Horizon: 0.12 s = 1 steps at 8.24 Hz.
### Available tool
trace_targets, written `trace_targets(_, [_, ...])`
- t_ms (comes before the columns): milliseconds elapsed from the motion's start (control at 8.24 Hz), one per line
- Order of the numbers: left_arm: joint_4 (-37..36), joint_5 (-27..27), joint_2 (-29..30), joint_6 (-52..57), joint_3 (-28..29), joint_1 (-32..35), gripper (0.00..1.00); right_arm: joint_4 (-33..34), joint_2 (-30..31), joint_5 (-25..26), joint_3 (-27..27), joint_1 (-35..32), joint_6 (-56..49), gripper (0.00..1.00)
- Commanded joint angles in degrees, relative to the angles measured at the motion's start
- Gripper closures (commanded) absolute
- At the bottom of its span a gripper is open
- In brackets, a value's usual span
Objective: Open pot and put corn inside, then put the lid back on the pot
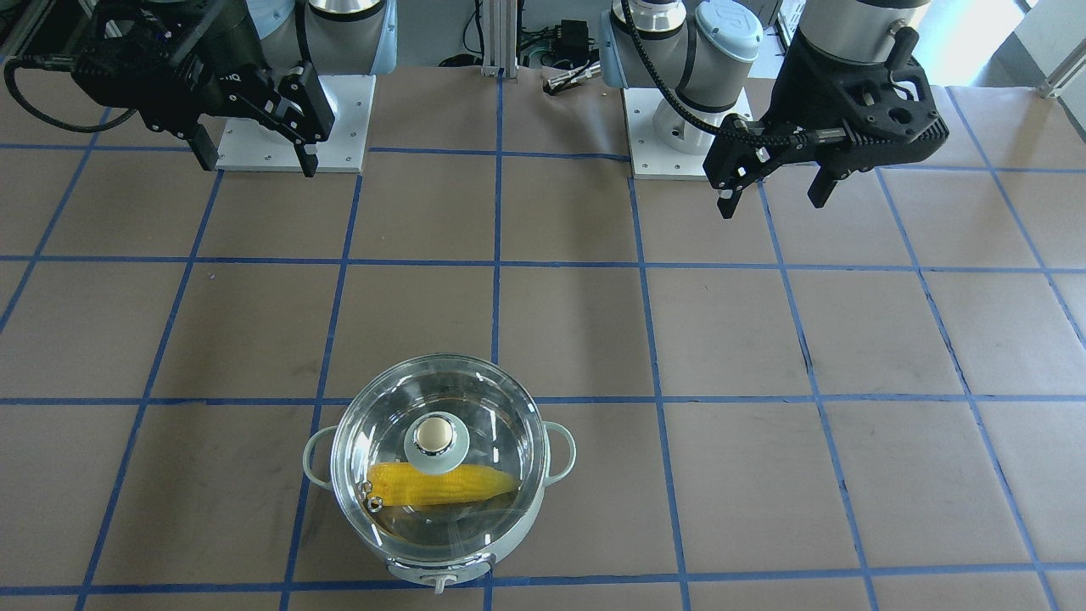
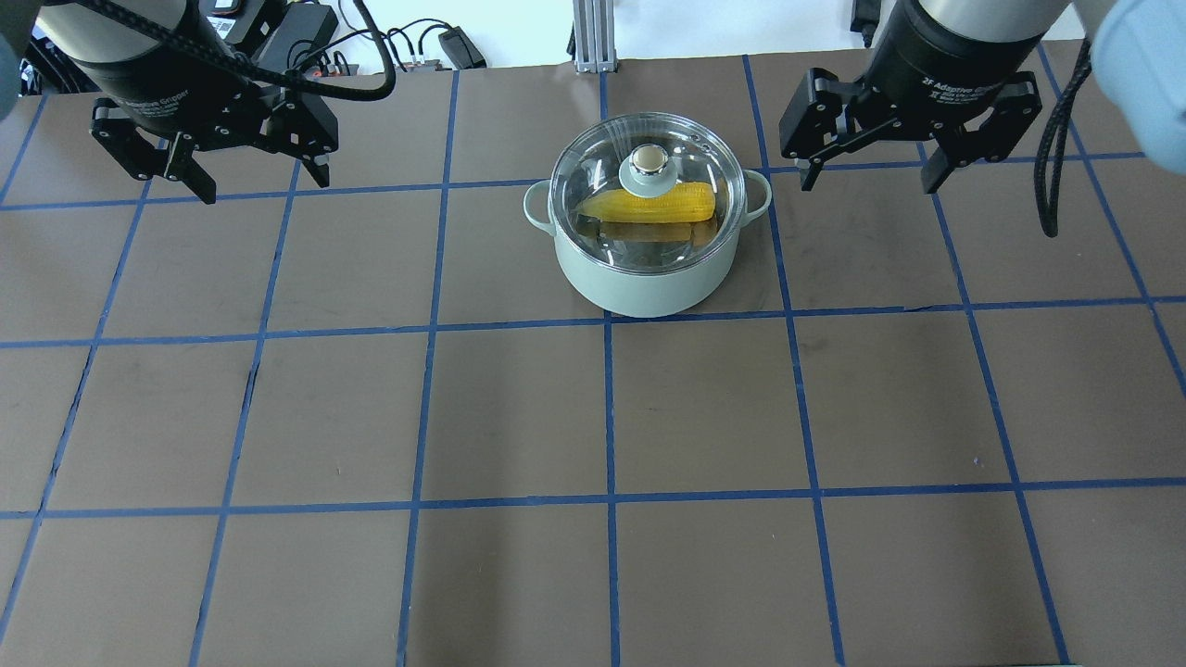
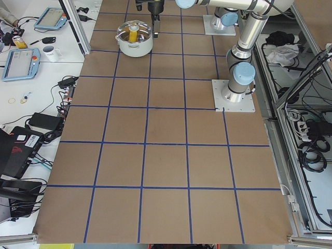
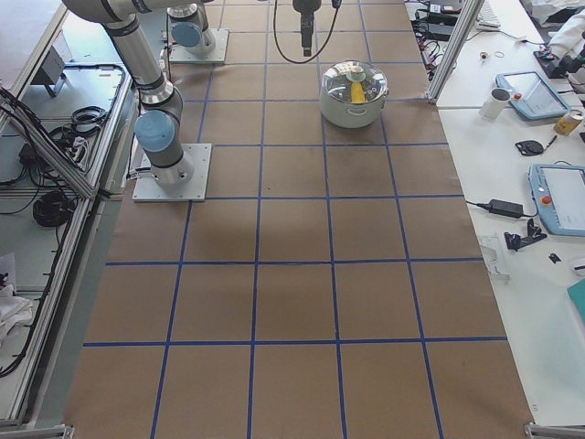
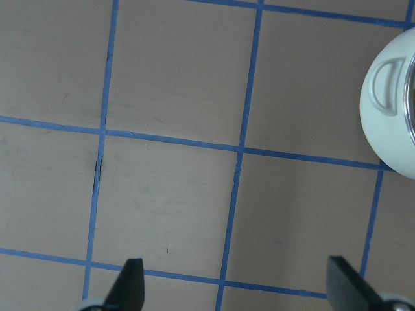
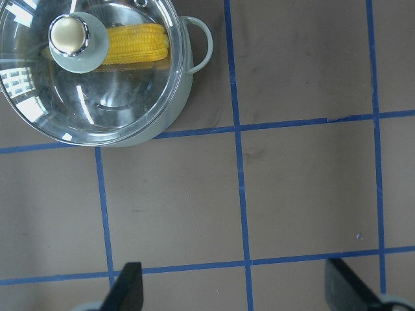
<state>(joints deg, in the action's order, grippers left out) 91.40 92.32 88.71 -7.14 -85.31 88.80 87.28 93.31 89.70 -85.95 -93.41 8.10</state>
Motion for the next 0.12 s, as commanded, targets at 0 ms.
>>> trace_targets(0, [0.0, 0.0, -0.1, 0.0, 0.1, 0.0, 0.0, 0.2, 0.0, 0.0, 0.0, 0.0, 0.0, 0.0])
